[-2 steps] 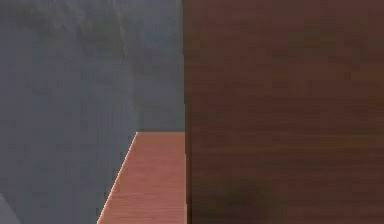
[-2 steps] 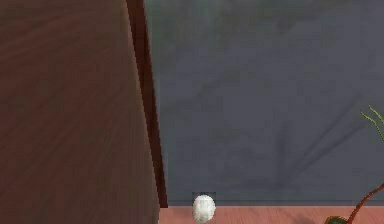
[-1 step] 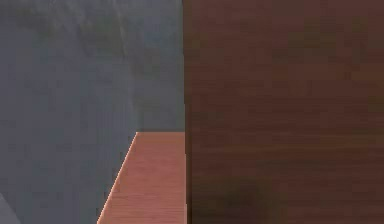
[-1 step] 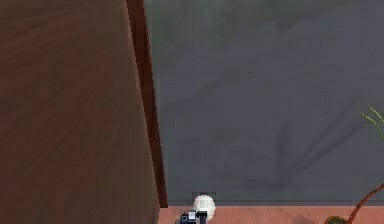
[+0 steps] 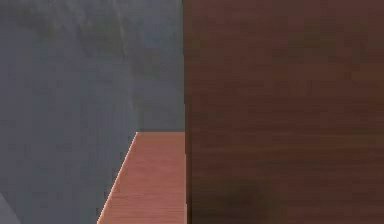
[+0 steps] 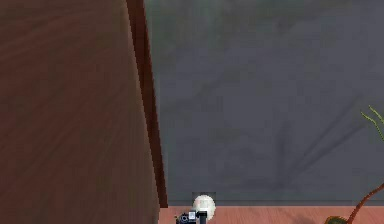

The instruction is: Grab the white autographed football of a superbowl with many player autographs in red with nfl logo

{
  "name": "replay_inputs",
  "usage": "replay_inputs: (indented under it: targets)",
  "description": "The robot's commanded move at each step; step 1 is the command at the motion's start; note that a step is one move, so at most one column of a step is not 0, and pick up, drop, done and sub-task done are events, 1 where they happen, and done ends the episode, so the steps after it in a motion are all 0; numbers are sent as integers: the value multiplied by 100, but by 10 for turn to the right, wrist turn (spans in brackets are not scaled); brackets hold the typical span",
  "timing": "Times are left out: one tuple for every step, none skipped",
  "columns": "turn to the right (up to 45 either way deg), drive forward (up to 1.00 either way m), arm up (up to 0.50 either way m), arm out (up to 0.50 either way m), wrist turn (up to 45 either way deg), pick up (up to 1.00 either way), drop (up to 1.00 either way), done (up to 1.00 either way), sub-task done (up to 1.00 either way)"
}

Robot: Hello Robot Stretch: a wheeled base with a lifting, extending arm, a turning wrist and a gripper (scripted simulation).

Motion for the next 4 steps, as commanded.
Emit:
replay_inputs:
  targets:
    - [0,0,0,0,450,0,0,0,0]
    - [0,0,0,0,450,0,0,0,0]
    - [0,0,0,0,360,0,0,0,0]
    - [0,0,-30,0,0,0,0,0,0]
